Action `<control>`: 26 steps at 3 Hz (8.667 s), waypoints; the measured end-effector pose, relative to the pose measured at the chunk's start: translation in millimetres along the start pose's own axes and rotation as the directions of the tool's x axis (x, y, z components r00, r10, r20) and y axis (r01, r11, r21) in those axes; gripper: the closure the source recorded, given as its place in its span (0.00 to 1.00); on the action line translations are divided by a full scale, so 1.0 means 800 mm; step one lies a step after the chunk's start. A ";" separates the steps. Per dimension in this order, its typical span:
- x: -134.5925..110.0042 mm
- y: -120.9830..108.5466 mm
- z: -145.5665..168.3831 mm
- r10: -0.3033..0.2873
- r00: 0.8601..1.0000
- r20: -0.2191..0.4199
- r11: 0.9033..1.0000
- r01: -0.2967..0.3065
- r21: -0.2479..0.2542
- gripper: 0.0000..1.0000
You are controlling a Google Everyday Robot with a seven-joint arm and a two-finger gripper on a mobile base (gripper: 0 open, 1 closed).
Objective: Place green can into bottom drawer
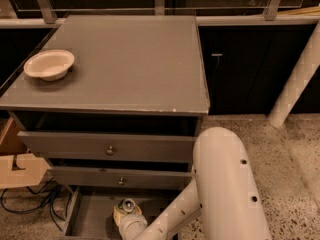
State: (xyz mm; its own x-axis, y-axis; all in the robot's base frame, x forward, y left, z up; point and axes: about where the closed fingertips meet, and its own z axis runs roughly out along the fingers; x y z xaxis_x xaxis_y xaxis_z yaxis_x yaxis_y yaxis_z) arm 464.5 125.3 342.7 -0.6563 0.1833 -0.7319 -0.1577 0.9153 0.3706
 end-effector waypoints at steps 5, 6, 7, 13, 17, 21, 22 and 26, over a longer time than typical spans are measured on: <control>0.039 -0.046 0.048 0.082 0.997 -0.002 0.982 -0.080 0.174 1.00; 0.049 -0.045 0.056 0.084 0.996 -0.014 0.977 -0.079 0.196 1.00; 0.070 -0.060 0.083 0.093 0.996 -0.011 0.960 -0.086 0.265 1.00; 0.093 -0.094 0.130 0.140 0.989 0.037 0.913 -0.143 0.381 1.00; 0.123 -0.104 0.156 0.137 0.990 0.032 0.888 -0.137 0.439 1.00; 0.133 -0.107 0.109 0.197 0.980 0.032 0.856 -0.188 0.482 1.00; 0.127 -0.097 0.096 0.187 0.977 0.102 0.828 -0.213 0.520 1.00; 0.138 -0.059 0.134 0.181 0.976 0.118 0.806 -0.216 0.552 1.00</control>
Offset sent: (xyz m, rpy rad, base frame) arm 0.0135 -0.0013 -0.0662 -0.0416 0.0842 -0.1824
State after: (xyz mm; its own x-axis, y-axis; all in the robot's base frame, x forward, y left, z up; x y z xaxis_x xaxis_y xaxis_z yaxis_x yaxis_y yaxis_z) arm 478.5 140.6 182.9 -0.5823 0.3867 -0.7151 0.4217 0.8957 0.1409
